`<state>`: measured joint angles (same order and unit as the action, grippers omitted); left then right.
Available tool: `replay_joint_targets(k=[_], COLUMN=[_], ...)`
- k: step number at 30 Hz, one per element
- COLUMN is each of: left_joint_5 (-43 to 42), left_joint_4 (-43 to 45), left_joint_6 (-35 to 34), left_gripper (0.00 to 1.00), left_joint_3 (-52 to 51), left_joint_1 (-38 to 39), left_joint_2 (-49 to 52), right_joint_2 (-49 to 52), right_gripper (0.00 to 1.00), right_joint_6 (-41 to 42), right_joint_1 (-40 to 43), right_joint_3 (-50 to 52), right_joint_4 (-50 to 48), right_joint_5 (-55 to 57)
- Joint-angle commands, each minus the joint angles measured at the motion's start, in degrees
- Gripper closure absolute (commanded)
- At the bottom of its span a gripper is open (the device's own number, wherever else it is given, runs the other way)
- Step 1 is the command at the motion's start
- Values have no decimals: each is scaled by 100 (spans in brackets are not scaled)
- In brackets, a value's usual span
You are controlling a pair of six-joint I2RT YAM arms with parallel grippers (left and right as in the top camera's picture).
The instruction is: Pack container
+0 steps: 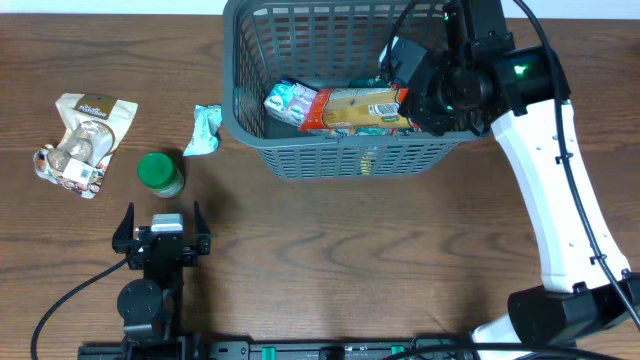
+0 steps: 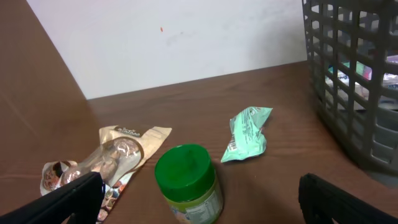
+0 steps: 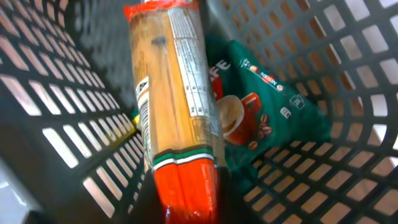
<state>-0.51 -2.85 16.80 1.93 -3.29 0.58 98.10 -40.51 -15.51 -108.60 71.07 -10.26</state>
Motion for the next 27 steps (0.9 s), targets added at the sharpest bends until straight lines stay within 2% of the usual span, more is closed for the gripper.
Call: replay_joint_targets(k=[1, 2, 8, 11, 15, 20, 23, 27], left_joint_5=[4, 4, 4, 4, 4, 4, 4, 4], left_joint_4=[-111, -111, -111, -111, -111, -111, -111, -111], left_joint_6=[74, 74, 74, 74, 72, 72, 74, 74], left_gripper=[1, 1, 1, 1, 1, 1, 1, 1], left_joint_3=[-168, -168, -168, -168, -168, -168, -168, -168], left_joint_1=[-17, -17, -17, -17, -17, -17, -17, -17], left_joint_2=[-35, -35, -35, -35, -35, -35, -35, -35], right_joint_2=[-70, -70, -72, -83, -114, -120, -138, -146], right_gripper=[21, 1, 1, 1, 1, 1, 1, 1], right_joint_6=[240, 275, 693, 1325, 2664, 4039, 4603, 4937], right_joint_1=[55, 63, 208, 317, 551, 1001, 1362, 1878], right_joint_3=[-190, -190, -192, -201, -337, -787, -922, -922], right_joint_4=[-87, -98, -308, -610, -1137, -990, -824, -640], right_joint_5=[-214, -208, -170, 74, 1458, 3171, 3703, 3908])
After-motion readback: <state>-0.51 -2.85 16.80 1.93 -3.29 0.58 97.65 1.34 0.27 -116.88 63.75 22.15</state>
